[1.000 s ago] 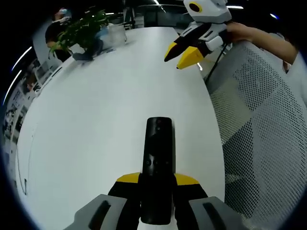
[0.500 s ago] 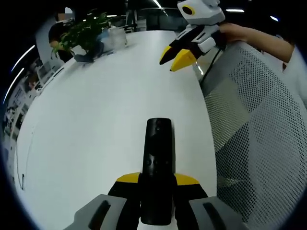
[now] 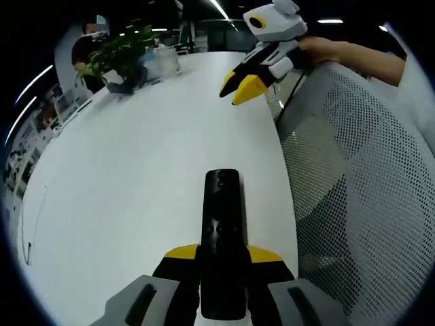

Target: Press the specified remote control buttons in sequence, fully releasing each button before pressing the next.

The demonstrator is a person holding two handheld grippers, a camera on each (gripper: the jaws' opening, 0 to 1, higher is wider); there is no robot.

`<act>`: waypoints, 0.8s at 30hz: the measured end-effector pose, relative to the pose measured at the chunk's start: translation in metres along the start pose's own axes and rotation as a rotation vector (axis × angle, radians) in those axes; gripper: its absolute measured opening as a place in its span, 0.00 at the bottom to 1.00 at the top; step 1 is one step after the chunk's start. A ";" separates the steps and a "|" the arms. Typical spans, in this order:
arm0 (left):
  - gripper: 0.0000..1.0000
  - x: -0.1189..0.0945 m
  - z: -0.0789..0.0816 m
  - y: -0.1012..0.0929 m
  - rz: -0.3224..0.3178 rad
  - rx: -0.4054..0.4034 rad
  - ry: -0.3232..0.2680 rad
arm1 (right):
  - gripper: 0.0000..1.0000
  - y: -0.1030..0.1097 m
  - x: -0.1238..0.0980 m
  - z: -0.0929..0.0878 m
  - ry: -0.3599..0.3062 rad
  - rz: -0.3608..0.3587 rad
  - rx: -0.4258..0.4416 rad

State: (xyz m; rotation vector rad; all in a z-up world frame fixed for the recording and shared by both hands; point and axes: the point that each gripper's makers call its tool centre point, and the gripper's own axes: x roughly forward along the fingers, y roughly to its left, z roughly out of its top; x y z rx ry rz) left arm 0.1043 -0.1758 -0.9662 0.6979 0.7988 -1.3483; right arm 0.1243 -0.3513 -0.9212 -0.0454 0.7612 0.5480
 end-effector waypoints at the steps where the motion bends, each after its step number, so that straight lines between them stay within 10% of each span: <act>1: 0.24 0.000 0.000 -0.001 -0.001 0.000 -0.003 | 0.28 0.000 0.000 0.000 0.001 0.001 -0.001; 24: 0.24 -0.003 0.001 -0.003 0.019 -0.024 -0.147 | 0.17 0.013 0.003 0.001 0.018 0.042 -0.049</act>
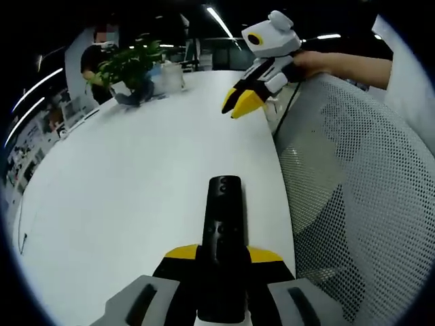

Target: Press the specified remote control buttons in sequence, fully releasing each button before pressing the next.

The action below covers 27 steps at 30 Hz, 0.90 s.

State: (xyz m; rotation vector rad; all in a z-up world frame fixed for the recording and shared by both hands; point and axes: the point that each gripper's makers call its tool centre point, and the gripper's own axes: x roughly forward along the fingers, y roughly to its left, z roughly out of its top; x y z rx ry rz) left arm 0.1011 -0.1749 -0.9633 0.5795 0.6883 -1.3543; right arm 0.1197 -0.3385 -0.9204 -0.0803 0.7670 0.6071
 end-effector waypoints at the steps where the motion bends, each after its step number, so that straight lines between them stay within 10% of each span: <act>1: 0.24 0.000 0.000 0.000 0.001 -0.001 -0.004 | 0.17 0.000 0.000 0.001 -0.004 0.003 0.000; 27: 0.30 -0.002 0.000 -0.019 -0.040 0.034 -0.111 | 0.06 0.031 0.009 -0.009 0.090 0.126 -0.161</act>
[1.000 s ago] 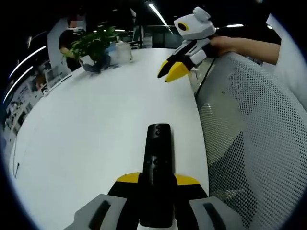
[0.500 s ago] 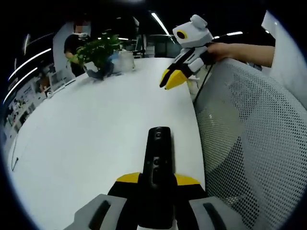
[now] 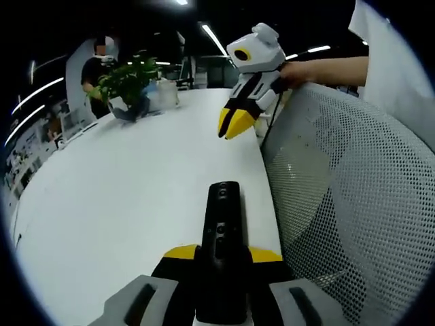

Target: Press the specified remote control buttons in sequence, fully releasing each button before pressing the next.

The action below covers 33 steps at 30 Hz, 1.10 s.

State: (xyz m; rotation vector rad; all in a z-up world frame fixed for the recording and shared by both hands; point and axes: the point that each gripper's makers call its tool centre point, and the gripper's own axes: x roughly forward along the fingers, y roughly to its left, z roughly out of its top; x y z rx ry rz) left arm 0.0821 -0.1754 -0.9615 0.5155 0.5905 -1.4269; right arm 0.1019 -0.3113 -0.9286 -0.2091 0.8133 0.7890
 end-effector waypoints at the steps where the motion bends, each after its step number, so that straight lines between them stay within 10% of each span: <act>1: 0.33 0.000 -0.001 -0.001 0.000 -0.007 0.006 | 0.06 0.000 0.000 0.000 -0.002 0.003 0.001; 13: 0.29 -0.006 -0.008 0.004 0.070 -0.060 0.034 | 0.04 0.000 -0.002 0.003 -0.021 -0.003 0.002; 25: 0.25 -0.006 -0.004 -0.008 0.010 0.001 -0.035 | 0.00 0.046 0.010 -0.007 0.149 0.153 -0.352; 33: 0.25 -0.004 -0.004 -0.010 0.003 0.005 -0.049 | 0.00 0.063 0.027 -0.005 0.192 0.225 -0.429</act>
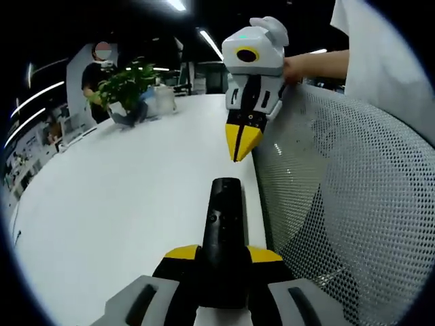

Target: Press the specified remote control buttons in sequence, fully releasing each button before pressing the next.

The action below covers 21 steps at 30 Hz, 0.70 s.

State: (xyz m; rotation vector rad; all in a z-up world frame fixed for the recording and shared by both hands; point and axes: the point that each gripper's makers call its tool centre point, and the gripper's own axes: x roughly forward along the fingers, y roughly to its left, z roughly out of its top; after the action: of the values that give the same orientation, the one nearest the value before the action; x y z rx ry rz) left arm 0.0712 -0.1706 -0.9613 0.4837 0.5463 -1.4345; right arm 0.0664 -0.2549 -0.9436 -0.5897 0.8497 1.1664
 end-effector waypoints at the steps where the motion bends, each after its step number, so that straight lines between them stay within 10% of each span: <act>1: 0.25 0.000 0.000 0.000 0.000 0.001 0.000 | 0.00 -0.001 0.001 0.000 0.007 0.003 -0.011; 21: 0.25 0.000 0.000 0.000 0.008 -0.018 -0.004 | 0.00 -0.001 0.020 0.008 0.164 0.046 -0.216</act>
State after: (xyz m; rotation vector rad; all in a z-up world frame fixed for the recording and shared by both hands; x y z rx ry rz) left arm 0.0707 -0.1706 -0.9614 0.4680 0.5529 -1.4220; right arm 0.0727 -0.2385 -0.9558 -0.8563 0.8858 1.2738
